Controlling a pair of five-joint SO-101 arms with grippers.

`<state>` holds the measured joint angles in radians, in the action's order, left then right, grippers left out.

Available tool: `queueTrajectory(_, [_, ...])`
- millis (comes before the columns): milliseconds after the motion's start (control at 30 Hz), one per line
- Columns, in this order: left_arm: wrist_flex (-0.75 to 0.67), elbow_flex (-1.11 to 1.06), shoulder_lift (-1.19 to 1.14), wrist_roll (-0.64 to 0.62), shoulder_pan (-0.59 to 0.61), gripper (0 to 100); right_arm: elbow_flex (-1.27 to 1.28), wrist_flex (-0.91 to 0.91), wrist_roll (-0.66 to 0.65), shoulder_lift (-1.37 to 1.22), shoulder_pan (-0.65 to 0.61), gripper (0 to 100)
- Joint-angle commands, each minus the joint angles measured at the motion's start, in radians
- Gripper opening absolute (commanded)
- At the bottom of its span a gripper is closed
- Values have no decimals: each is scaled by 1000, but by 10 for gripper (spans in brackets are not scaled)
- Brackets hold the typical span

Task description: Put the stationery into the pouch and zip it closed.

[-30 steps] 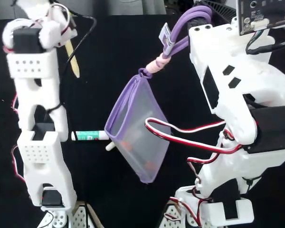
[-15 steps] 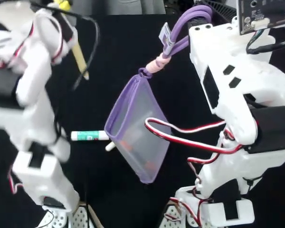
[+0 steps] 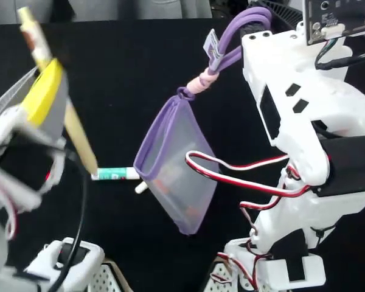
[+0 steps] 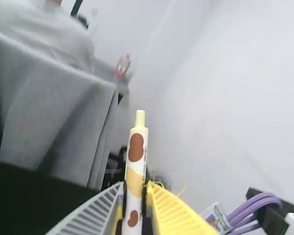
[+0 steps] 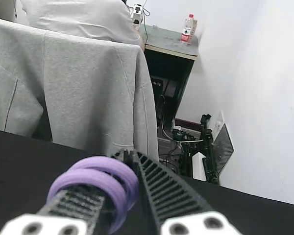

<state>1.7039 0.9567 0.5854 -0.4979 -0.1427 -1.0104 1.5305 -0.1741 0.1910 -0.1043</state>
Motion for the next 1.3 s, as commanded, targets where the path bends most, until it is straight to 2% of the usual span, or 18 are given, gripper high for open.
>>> queueTrajectory(0, [-109, -285, 170, -6, -10, 29, -27, 3, 2, 38, 14, 11])
queueTrajectory(100, [-184, -481, 316, -6, -10, 29, -25, 3, 2, 38, 14, 11])
queueTrajectory(200, [-348, -731, 485, -6, -10, 29, -25, 3, 3, 38, 14, 11])
queueTrajectory(333, [-689, -1155, 707, -6, -10, 29, -25, 3, 5, 36, 14, 11])
queueTrajectory(500, [-1183, -1620, 944, -6, -13, 29, -25, 3, 5, 36, 12, 11])
queueTrajectory(633, [-1442, -1885, 1066, 5, -150, 29, -25, 3, 2, 36, 12, 11])
queueTrajectory(733, [-1514, -1998, 1103, 87, -259, 29, -25, 3, 2, 36, 12, 11])
queueTrajectory(833, [-1524, -2045, 1114, 157, -340, 29, -25, 3, 2, 36, 14, 11])
queueTrajectory(1100, [-1524, -2129, 1115, 239, -343, 29, -25, 3, 2, 36, 14, 11])
queueTrajectory(1267, [-1525, -2187, 1115, 236, -348, 29, -25, 3, 2, 36, 14, 11])
